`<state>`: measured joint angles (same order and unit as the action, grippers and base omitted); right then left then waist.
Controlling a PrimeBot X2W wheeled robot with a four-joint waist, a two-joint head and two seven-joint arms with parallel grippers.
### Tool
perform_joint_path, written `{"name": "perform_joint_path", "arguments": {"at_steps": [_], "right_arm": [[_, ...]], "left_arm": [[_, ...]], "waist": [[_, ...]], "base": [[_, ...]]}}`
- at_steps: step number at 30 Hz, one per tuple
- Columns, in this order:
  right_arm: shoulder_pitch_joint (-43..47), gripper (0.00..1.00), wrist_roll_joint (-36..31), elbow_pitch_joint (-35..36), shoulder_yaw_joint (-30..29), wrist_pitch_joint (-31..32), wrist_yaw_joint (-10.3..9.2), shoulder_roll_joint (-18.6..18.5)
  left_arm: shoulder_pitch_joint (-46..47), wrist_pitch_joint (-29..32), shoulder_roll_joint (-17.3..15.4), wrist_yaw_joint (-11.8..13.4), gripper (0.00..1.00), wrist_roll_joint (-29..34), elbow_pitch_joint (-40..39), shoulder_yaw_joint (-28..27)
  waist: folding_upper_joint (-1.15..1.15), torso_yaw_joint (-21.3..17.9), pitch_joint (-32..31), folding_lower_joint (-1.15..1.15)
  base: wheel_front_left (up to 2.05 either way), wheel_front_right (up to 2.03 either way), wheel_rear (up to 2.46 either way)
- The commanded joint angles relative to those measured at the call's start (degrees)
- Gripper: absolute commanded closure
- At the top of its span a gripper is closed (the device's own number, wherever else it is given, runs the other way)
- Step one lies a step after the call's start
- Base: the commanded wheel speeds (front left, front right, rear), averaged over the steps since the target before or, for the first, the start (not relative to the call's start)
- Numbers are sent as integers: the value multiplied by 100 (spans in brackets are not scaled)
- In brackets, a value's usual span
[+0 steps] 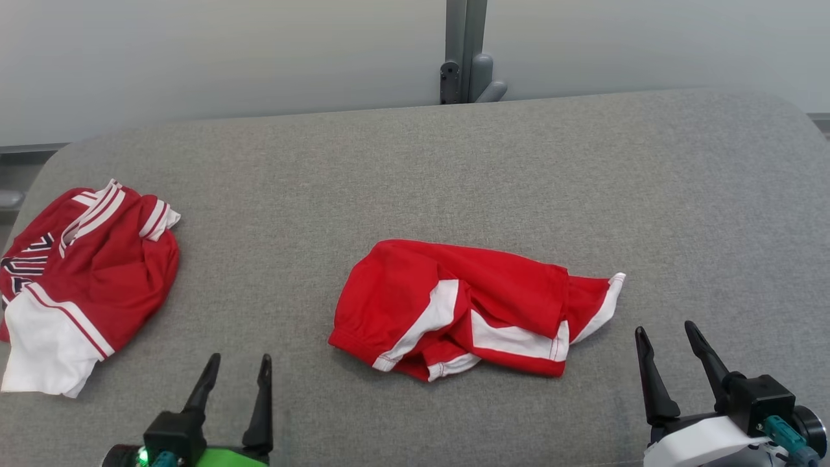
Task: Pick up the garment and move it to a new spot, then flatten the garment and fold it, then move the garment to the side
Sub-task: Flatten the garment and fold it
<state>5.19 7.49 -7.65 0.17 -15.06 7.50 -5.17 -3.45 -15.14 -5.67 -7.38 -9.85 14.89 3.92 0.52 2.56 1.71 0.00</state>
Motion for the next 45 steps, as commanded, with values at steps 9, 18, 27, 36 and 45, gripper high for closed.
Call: {"name": "perform_joint_path", "arguments": {"at_steps": [9,18,27,36,45], "right_arm": [[-189,0,60,79,67,-17,-2,-47],[-347,0,76,99,112,-17,-2,15],[-434,0,118,40,165,-17,-2,104],[-396,0,233,-30,130,-17,-2,160],[-489,0,272,-58,193,-17,-2,173]], "left_arm": [[830,154,-67,-11,0,-144,-219,1569],[2335,1210,-164,-12,0,-542,12,3408],[3310,1868,-349,-3,0,-815,966,4362],[3575,1797,-276,204,0,-537,1764,4557],[3743,1700,-115,243,0,-413,2189,4741]], "waist": [[-52,-355,156,0],[-52,-879,460,0],[-52,-1430,571,0],[-52,-1636,560,0],[-52,-1699,584,0]], "base": [[0,0,0],[0,0,0],[0,0,0],[0,0,0],[0,0,0]]}}
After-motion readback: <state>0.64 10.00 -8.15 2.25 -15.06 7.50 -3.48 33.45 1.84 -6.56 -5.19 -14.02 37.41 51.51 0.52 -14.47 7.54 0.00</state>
